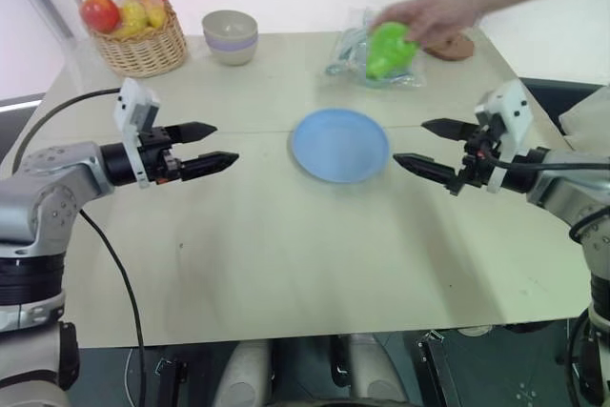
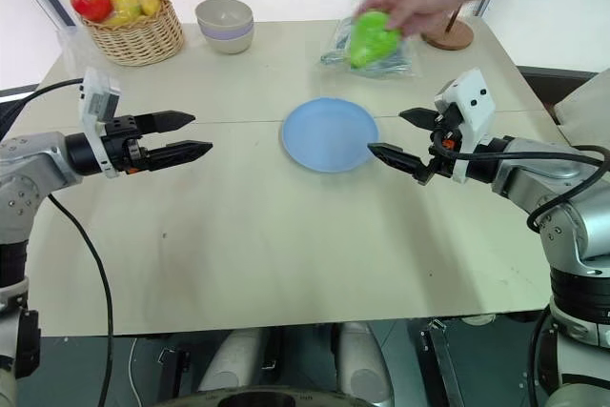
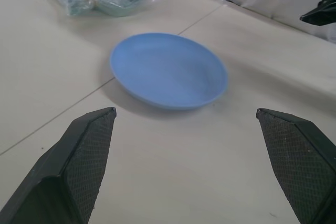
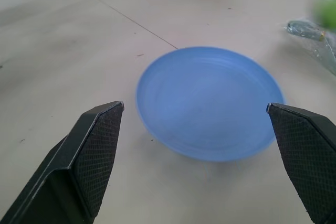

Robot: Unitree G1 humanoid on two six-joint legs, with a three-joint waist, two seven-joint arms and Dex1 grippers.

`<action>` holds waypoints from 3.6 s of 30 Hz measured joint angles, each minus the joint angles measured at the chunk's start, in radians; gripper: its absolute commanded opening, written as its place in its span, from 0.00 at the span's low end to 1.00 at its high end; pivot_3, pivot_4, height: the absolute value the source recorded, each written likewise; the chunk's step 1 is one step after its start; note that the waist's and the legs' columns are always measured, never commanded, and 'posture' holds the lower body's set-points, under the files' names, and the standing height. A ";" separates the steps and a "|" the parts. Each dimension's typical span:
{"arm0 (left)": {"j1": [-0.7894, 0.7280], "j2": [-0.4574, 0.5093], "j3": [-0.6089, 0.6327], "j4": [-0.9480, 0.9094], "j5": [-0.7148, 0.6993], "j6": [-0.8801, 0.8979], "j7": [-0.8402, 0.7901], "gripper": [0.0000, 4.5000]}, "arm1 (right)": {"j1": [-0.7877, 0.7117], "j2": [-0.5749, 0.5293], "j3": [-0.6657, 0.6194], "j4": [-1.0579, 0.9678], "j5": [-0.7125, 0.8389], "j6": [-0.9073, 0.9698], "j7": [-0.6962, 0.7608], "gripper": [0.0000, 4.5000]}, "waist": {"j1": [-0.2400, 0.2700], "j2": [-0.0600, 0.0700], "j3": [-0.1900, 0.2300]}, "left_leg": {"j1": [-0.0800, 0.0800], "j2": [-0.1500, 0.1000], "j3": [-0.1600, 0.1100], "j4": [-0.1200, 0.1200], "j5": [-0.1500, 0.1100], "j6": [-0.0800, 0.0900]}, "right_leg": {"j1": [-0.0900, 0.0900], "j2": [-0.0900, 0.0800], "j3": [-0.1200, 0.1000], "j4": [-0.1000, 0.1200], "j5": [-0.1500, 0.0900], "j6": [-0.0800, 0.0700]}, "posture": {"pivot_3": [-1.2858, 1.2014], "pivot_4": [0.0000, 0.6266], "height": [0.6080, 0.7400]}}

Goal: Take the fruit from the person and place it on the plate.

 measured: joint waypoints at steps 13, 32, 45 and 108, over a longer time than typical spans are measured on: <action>-0.011 -0.013 -0.004 0.014 0.010 -0.009 0.013 1.00 | -0.296 0.317 -0.157 0.096 0.201 0.369 -0.457 1.00 | -0.001 0.000 0.000 | 0.000 0.000 -0.001 0.000 0.000 0.000 | -0.001 -0.001 0.000 0.001 0.000 -0.001 | 0.52 0.24 1.00; -0.011 -0.033 -0.012 0.015 0.031 -0.026 0.020 1.00 | -0.447 0.531 -0.284 0.118 0.386 0.669 -0.766 1.00 | -0.006 0.000 0.000 | -0.002 0.000 0.000 -0.001 0.000 0.000 | -0.002 0.000 0.000 0.001 0.000 0.000 | 0.52 0.24 1.00; -0.011 -0.031 -0.011 0.013 0.032 -0.025 0.032 1.00 | -0.455 0.520 -0.164 0.195 0.326 0.539 -0.685 1.00 | -0.007 0.000 0.000 | -0.002 0.000 0.000 -0.001 0.000 0.000 | -0.002 0.000 0.000 0.001 0.000 0.000 | 0.52 0.24 1.00; -0.040 -0.010 -0.101 0.037 0.100 -0.081 -0.037 1.00 | -0.347 0.392 0.302 0.302 -0.083 0.122 -0.257 0.34 | -0.006 0.001 0.000 | -0.002 0.000 0.000 -0.001 0.000 0.000 | -0.004 0.001 0.000 0.001 0.000 0.000 | 0.52 0.24 1.00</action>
